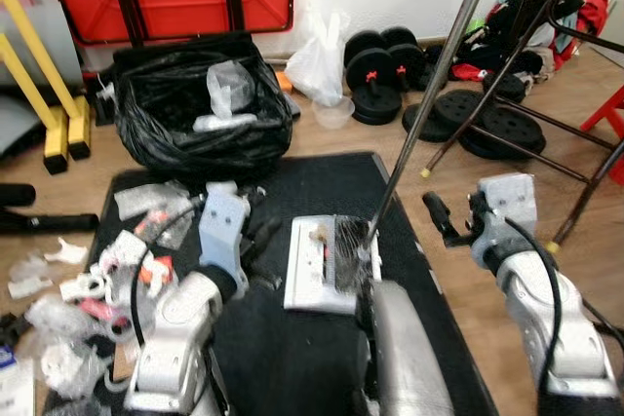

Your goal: Sweep floor

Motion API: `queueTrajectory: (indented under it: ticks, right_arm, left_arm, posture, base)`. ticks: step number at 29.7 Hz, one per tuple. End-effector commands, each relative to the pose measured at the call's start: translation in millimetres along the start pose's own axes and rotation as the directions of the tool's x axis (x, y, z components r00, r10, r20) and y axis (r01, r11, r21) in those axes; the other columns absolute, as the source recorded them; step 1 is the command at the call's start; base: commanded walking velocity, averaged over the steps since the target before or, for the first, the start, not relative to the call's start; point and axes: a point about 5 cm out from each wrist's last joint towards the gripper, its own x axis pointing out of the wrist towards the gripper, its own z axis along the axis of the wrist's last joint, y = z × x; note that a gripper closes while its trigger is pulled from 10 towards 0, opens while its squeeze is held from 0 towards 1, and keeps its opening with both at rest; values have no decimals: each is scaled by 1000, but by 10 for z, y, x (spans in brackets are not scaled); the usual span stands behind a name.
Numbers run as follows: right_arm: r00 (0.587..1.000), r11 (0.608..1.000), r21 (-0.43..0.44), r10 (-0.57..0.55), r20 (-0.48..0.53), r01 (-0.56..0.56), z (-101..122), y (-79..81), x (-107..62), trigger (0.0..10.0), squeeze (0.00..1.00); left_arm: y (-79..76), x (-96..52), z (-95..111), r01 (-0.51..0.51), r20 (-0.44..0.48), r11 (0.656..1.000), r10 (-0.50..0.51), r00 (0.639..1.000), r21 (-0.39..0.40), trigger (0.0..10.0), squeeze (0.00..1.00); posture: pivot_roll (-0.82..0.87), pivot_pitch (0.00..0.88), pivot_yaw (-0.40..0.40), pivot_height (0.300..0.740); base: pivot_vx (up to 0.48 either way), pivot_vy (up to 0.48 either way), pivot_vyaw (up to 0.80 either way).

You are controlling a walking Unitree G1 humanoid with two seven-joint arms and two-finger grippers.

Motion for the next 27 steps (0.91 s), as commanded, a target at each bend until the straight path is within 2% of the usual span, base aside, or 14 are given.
queueTrajectory:
  ticks: [1, 12, 14, 19, 23, 27]
  right_arm:
    - [999, 999, -4, 32, -27, -32, -37, 46, 38, 10000, 0]
    - [993, 994, -9, 105, -50, -106, -60, 197, 262, 10000, 0]
    - [993, 994, -9, 105, -50, -106, -60, 197, 262, 10000, 0]
    - [993, 995, 8, 102, -58, -101, -85, 266, 474, 10000, 0]
    - [993, 995, 10, 100, -57, -100, -81, 273, 495, 10000, 0]
    - [996, 996, 22, 82, -15, -82, 33, 271, 635, 10000, 0]
  left_arm:
    - [8, -35, -28, -50, -21, 999, 50, 999, 3, 10000, 0]
    - [8, -110, 20, -60, -13, 998, 60, 998, 13, 10000, 0]
    - [8, -110, 20, -60, -13, 998, 60, 998, 13, 10000, 0]
    - [-4, -195, 85, -66, -4, 998, 66, 998, 15, 10000, 0]
    - [-8, -213, 98, -66, -2, 998, 66, 998, 15, 10000, 0]
    - [-13, -280, 148, -65, -4, 998, 65, 998, 14, 10000, 0]
  posture:
    - [-152, 130, -75, 395]
    - [-109, 191, -80, 365]
    - [-109, 191, -80, 365]
    - [-75, 241, -88, 345]
    - [-71, 248, -88, 340]
    - [-62, 294, -80, 325]
  base:
    - [0, 0, 0]
    - [0, 0, 0]
    - [0, 0, 0]
    - [0, 0, 0]
    - [0, 0, 0]
    - [0, 0, 0]
